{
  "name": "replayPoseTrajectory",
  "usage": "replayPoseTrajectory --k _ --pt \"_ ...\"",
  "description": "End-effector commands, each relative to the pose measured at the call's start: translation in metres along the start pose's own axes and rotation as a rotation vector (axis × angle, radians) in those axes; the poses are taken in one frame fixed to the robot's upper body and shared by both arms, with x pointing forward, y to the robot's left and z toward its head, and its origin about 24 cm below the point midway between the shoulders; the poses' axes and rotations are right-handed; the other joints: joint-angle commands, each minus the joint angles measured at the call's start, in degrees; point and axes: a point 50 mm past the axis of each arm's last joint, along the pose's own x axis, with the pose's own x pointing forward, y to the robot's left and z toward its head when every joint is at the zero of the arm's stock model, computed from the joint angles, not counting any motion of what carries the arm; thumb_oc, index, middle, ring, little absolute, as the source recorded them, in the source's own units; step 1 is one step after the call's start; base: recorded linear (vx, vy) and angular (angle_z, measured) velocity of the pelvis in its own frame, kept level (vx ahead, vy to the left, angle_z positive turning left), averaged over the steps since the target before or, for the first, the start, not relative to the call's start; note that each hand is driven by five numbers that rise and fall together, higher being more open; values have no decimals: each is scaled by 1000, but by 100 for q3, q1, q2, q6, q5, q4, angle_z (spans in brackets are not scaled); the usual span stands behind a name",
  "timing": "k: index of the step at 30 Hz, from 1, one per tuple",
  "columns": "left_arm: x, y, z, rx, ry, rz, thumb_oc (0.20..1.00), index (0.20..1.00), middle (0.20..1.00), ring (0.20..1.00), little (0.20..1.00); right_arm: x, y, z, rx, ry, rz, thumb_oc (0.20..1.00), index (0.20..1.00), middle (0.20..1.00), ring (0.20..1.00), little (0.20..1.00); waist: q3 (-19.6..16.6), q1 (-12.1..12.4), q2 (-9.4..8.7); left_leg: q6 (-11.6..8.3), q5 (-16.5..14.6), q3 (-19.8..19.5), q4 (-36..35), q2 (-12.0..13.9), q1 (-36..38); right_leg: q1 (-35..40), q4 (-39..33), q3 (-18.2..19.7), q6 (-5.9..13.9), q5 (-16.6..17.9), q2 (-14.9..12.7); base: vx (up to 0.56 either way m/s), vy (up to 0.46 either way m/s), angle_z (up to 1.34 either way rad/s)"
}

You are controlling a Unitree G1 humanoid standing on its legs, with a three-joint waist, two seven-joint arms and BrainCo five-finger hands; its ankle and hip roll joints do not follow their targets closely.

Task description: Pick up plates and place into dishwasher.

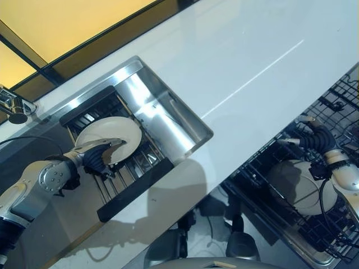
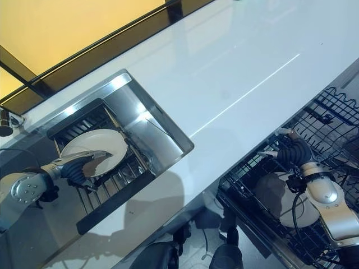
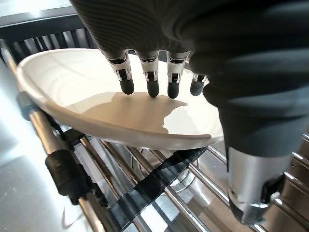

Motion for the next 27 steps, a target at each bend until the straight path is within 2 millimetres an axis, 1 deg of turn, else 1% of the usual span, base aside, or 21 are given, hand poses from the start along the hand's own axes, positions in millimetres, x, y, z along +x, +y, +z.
replayPoseTrajectory --k 1,5,7,9,12,15,17,23,27 --pt "-12 12 -14 43 87 25 1000 1000 1000 1000 1000 16 -8 53 -40 -269 15 1000 1000 1000 1000 1000 -96 282 -6 -450 -164 175 509 488 -316 -385 1028 -163 137 -420 -454 -14 57 1" --pt "-10 5 -14 110 108 71 1000 1000 1000 1000 1000 21 -8 55 -51 -272 16 1000 1000 1000 1000 1000 -22 315 42 -467 -132 166 521 476 -373 -418 1025 -159 117 -418 -459 -8 48 0" --pt "-11 6 -20 177 147 134 1000 1000 1000 1000 1000 23 -9 56 -60 -275 17 1000 1000 1000 1000 1000 38 319 56 -478 -123 174 531 470 -412 -450 1026 -144 107 -425 -461 -14 53 0" --pt "-11 8 -24 252 180 162 1000 1000 1000 1000 1000 25 -10 58 -65 -281 19 1000 1000 1000 1000 1000 110 296 44 -490 -114 174 555 471 -479 -515 1037 -109 96 -429 -452 -51 34 0" --pt "-5 4 -21 244 158 196 1000 1000 1000 1000 1000 29 -13 63 -67 -298 8 1000 1000 1000 1000 1000 274 251 -13 -500 -95 185 606 493 -597 -641 1062 -54 73 -405 -424 -85 -2 0" --pt "2 -1 -20 286 148 209 1000 1000 1000 1000 1000 33 -13 67 -69 -315 -6 1000 1000 1000 1000 1000 423 223 -58 -507 -73 187 678 516 -726 -777 1117 0 62 -375 -401 -85 -24 1" --pt "6 -3 -20 286 133 230 1000 1000 1000 1000 1000 35 -14 71 -65 -328 -13 1000 1000 1000 1000 1000 521 175 -120 -499 -66 220 710 531 -792 -862 1144 39 62 -354 -386 -73 -23 0" --pt "16 -11 -17 322 119 257 1000 1000 1000 1000 1000 34 -15 70 -60 -347 -42 1000 1000 1000 1000 1000 745 114 -262 -479 -49 258 815 557 -1003 -1075 1204 110 74 -274 -360 -65 -27 -2" --pt "19 -11 -21 351 129 335 1000 1000 1000 1000 1000 31 -13 69 -43 -360 -50 1000 1000 1000 1000 1000 846 110 -381 -465 -46 263 880 584 -1129 -1164 1228 129 84 -243 -332 -41 -56 -1"
